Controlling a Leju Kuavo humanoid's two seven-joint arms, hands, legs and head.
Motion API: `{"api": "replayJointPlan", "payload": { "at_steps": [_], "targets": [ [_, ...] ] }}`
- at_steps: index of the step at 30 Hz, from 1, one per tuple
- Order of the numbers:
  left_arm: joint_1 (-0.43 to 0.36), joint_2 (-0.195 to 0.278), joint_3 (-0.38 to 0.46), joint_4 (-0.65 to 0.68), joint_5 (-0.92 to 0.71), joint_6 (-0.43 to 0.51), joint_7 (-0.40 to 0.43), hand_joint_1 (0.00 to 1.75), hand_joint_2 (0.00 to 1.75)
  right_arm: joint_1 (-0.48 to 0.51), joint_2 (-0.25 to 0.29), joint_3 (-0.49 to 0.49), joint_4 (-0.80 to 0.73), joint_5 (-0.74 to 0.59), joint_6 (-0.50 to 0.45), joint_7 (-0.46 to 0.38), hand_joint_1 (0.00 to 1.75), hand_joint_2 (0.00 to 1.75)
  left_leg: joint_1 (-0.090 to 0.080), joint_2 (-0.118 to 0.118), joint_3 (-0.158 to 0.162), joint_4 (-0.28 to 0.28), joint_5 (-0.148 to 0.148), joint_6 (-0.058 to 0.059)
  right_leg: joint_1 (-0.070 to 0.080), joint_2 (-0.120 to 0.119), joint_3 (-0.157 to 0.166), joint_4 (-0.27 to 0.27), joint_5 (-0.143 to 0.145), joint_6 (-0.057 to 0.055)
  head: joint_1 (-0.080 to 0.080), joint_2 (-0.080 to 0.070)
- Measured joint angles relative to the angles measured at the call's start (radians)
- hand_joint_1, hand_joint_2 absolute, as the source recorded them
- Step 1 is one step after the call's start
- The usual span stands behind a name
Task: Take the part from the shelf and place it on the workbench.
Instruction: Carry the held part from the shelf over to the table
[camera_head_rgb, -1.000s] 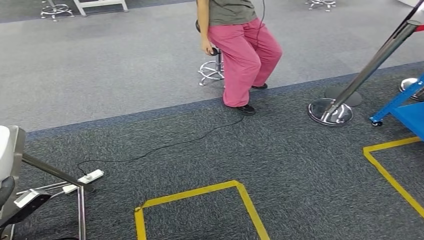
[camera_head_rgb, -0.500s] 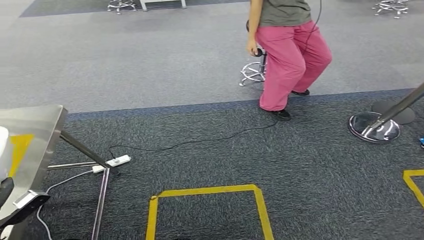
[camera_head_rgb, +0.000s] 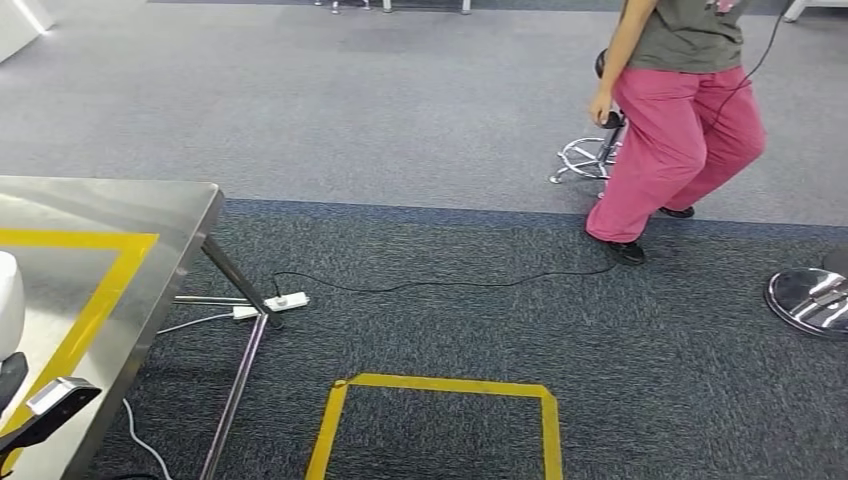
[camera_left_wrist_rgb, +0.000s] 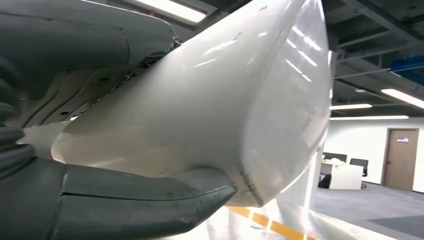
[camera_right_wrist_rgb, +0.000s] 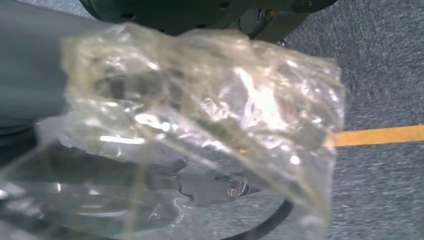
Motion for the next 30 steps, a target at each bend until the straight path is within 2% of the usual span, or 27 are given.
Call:
{"api": "replayJointPlan", "payload": {
  "at_steps": [2,4,5,8,12,14,19,30],
  "targets": [
    [0.001,0.0,0.0,0.0,0.0,0.0,0.0,1.75,1.75,-0.001,0.0,-0.001,0.001,0.0,0.0,-0.001,0.0,0.0,-0.001,-0.016,0.003,0.003,-0.003,-0.005,-0.003,0.009,0.056,-0.133,0.074,0.0,0.001,0.0],
    [0.003,-0.001,0.001,0.0,0.0,0.0,0.0,1.75,1.75,-0.003,0.0,-0.002,0.002,-0.001,0.0,-0.002,0.0,0.0,-0.003,-0.027,-0.002,0.01,-0.005,-0.012,-0.007,0.023,0.095,-0.222,0.102,-0.001,0.001,0.0],
    [0.004,-0.001,0.001,0.0,0.001,-0.001,0.0,1.75,1.75,-0.004,0.0,-0.002,0.004,-0.002,0.0,-0.002,0.0,0.0,-0.005,-0.029,-0.005,0.013,-0.004,-0.01,-0.007,0.029,0.1,-0.234,0.1,-0.002,0.0,0.0],
    [0.005,-0.001,0.002,0.0,0.012,-0.01,0.0,1.75,1.75,-0.004,0.0,-0.003,0.004,-0.008,-0.001,-0.003,0.0,0.0,-0.004,-0.03,-0.007,0.012,0.0,0.003,-0.006,0.03,0.103,-0.238,0.102,-0.005,-0.001,0.0],
    [0.005,-0.002,0.003,0.0,0.027,-0.021,0.0,1.75,1.75,-0.003,0.0,-0.003,0.004,-0.022,-0.001,0.003,0.0,0.0,-0.003,-0.029,-0.003,0.005,0.002,0.003,-0.002,0.031,0.104,-0.238,0.101,-0.012,-0.001,0.0],
    [0.005,-0.003,0.004,0.0,0.031,-0.022,-0.002,1.75,1.75,-0.003,0.0,-0.003,0.004,-0.029,-0.001,0.008,0.0,0.0,-0.001,-0.029,-0.002,0.003,0.002,0.0,0.0,0.03,0.104,-0.238,0.1,-0.016,-0.001,0.0],
    [0.005,-0.006,0.004,0.0,0.034,-0.026,-0.006,1.75,1.75,-0.003,0.0,-0.003,0.004,-0.037,-0.003,0.014,0.0,0.0,0.003,-0.029,-0.002,0.001,0.001,-0.028,0.004,0.03,0.103,-0.237,0.099,-0.02,0.0,0.0],
    [0.005,-0.008,0.009,0.0,0.049,-0.034,-0.012,1.75,1.75,-0.002,0.0,-0.001,0.004,-0.041,-0.004,0.017,0.0,0.0,0.001,-0.029,-0.002,0.002,0.0,-0.031,0.001,0.03,0.098,-0.239,0.099,-0.02,0.0,0.0]
  ]
}}
